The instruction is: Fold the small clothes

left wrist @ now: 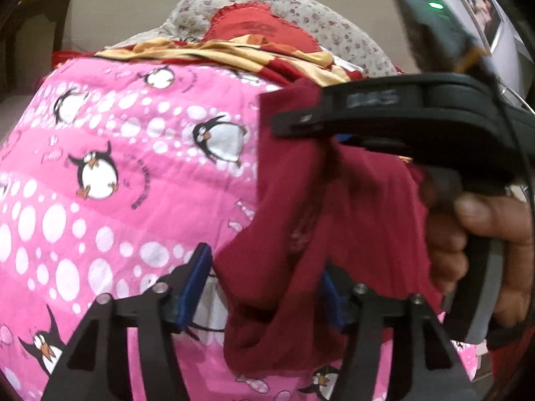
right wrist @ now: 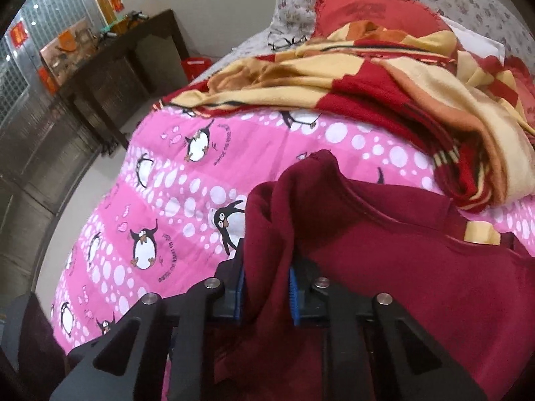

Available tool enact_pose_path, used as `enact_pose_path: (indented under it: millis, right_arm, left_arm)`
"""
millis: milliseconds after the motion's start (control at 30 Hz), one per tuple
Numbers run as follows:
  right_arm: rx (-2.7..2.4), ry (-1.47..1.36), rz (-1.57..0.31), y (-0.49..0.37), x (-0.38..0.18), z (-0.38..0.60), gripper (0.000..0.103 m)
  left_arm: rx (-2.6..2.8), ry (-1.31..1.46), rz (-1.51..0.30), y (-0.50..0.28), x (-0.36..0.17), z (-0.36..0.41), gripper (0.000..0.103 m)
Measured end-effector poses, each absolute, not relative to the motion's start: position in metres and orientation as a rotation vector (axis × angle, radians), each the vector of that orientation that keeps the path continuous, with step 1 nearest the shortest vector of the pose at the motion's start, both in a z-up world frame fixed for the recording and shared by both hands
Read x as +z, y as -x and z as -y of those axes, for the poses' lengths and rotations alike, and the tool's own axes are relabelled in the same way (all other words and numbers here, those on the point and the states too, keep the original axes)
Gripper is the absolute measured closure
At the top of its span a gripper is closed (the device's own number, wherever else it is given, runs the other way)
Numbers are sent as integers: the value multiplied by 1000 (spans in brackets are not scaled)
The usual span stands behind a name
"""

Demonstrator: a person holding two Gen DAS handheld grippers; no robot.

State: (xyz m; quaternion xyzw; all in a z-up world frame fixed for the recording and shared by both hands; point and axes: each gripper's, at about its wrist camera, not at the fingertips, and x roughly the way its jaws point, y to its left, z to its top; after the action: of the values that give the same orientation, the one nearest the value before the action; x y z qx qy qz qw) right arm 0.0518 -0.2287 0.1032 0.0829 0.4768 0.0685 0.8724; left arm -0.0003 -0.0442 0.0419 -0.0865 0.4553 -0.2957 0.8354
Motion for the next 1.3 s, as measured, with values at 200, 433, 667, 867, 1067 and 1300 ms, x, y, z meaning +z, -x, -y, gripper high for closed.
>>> enact_pose_path:
  millis: [200, 433, 667, 867, 1067, 1300]
  right_arm:
    - [177, -200, -955, -38, 120, 237, 59]
    - [174, -206, -863, -1, 163, 283, 60]
    - [53, -205, -820, 50, 189, 361, 60]
    - [-56, -268, -816, 91, 180, 429, 62]
    - [-180, -321, -860, 103, 132, 474, 62]
    - [-210, -401, -867, 118, 114, 494, 48]
  left_arm:
    - [-666, 151, -971, 12, 55, 51, 63]
    - [-775, 119, -912, 39, 110, 83, 69]
    - [-936, -15, -847, 79, 149, 171, 71]
    - [-1036, -89, -885, 105, 135, 248, 72]
    - [-1044, -135, -969, 119, 95, 298, 71]
    - [-1090, -138, -1025, 130, 90, 297, 43]
